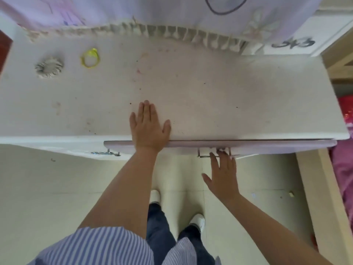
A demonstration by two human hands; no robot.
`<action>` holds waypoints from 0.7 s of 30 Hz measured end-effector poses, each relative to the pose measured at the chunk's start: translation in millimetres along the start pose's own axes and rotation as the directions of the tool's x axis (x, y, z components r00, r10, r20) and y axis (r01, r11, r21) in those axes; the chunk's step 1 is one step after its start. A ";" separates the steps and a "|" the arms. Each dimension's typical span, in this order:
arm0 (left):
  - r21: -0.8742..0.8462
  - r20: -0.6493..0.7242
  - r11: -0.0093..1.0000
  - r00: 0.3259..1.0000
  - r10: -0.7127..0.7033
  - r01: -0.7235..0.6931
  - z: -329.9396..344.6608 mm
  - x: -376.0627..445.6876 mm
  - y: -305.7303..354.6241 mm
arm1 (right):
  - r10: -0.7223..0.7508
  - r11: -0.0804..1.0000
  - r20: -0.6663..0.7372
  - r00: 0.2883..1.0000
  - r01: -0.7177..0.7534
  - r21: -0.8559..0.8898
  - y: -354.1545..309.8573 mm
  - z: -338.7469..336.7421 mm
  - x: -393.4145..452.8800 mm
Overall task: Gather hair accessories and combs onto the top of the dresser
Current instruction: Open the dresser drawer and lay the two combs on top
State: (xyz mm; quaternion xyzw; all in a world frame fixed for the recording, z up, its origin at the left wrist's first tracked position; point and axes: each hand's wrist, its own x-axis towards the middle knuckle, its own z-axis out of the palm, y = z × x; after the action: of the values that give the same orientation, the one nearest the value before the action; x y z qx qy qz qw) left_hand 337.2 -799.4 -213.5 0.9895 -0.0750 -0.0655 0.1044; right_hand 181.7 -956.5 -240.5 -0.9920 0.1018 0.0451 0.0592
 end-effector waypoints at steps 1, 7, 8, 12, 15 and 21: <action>0.015 0.002 1.000 1.000 -0.001 0.001 0.3 -0.1 0.1 | 0.022 1.000 0.037 0.999 -0.021 -0.014 -4.5 2.5 4.6; 0.109 0.033 0.994 0.999 0.006 -0.010 -4.4 2.1 -0.5 | 0.037 0.999 0.035 0.999 -0.037 -0.019 -1.9 2.6 21.8; 0.117 0.043 0.993 0.999 0.008 -0.013 -4.9 1.7 0.8 | 0.018 1.000 0.026 1.000 -0.017 -0.015 1.2 2.2 22.9; 0.122 0.067 0.992 0.998 0.021 -0.029 -9.4 -0.1 0.5 | 0.013 0.998 0.069 0.998 -0.016 0.054 0.7 1.6 18.6; 0.169 0.107 0.984 0.993 0.046 -0.064 -12.5 2.3 -2.9 | 0.026 0.995 0.124 0.992 -0.038 0.093 1.0 3.1 5.1; 0.165 0.080 0.983 0.995 0.067 -0.079 -9.9 2.3 -3.4 | -0.031 0.999 0.096 0.995 0.030 0.013 7.2 7.9 -52.5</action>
State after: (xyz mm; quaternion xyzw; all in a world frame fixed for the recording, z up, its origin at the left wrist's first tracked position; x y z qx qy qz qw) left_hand 341.4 -794.5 -204.9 0.9883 -0.1204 -0.0916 0.0202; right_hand 128.4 -952.2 -243.8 -0.9898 0.0841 0.0911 0.0703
